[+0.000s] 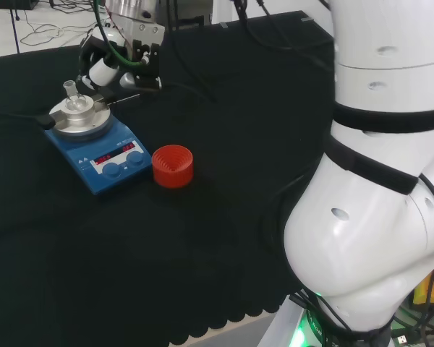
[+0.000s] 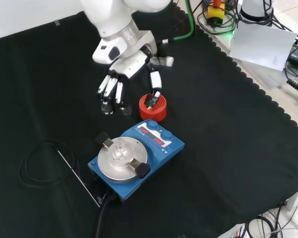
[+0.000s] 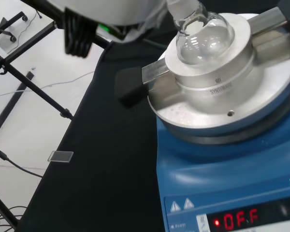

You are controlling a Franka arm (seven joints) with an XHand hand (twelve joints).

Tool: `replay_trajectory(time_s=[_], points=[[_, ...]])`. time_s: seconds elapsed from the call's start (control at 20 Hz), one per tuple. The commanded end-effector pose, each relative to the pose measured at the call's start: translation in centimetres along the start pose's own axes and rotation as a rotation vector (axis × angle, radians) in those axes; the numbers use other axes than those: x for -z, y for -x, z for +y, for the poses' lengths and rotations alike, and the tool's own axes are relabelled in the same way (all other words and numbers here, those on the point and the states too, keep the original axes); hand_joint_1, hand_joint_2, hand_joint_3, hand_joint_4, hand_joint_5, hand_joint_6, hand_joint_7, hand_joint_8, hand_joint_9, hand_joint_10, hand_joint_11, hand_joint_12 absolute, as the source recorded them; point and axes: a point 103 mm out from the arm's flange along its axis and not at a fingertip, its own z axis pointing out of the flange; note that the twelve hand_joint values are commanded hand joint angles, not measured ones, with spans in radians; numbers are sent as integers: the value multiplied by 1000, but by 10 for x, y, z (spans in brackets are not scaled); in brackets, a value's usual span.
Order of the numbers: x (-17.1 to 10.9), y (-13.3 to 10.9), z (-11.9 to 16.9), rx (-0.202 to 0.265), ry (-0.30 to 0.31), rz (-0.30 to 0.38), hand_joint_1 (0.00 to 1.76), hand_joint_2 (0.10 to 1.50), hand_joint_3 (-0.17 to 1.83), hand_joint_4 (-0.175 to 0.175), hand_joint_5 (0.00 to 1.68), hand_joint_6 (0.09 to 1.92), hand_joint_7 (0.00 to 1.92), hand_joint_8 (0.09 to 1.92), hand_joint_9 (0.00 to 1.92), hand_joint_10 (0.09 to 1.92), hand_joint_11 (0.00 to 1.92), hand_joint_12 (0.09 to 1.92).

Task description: Turn on the heater.

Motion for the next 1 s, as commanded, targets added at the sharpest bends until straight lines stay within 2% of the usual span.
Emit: replay_trajectory(time_s=[0.05, 0.2, 0.4, 0.55, 0.75, 0.9, 1.0], points=[[15, -3, -44, -23, 62, -16, 948, 611, 720, -81, 732, 814, 192, 637, 451, 653, 214, 1393], [11, -4, -62, -33, 65, -15, 946, 614, 719, -82, 724, 811, 193, 638, 451, 654, 215, 1393], [6, -8, -92, -53, 59, -32, 944, 619, 717, -71, 574, 754, 227, 653, 463, 662, 215, 1393], [-2, -11, -116, -68, 55, -55, 940, 624, 717, -62, 521, 727, 305, 685, 495, 675, 215, 1395], [-24, -15, -143, -88, 16, -95, 945, 627, 723, -60, 483, 652, 511, 722, 688, 642, 292, 1370], [-38, -19, -154, -111, -25, -150, 949, 629, 725, -59, 470, 614, 600, 738, 754, 620, 321, 1364], [-48, -22, -161, -121, -47, -155, 951, 629, 727, -57, 462, 594, 647, 752, 786, 619, 337, 1358]])
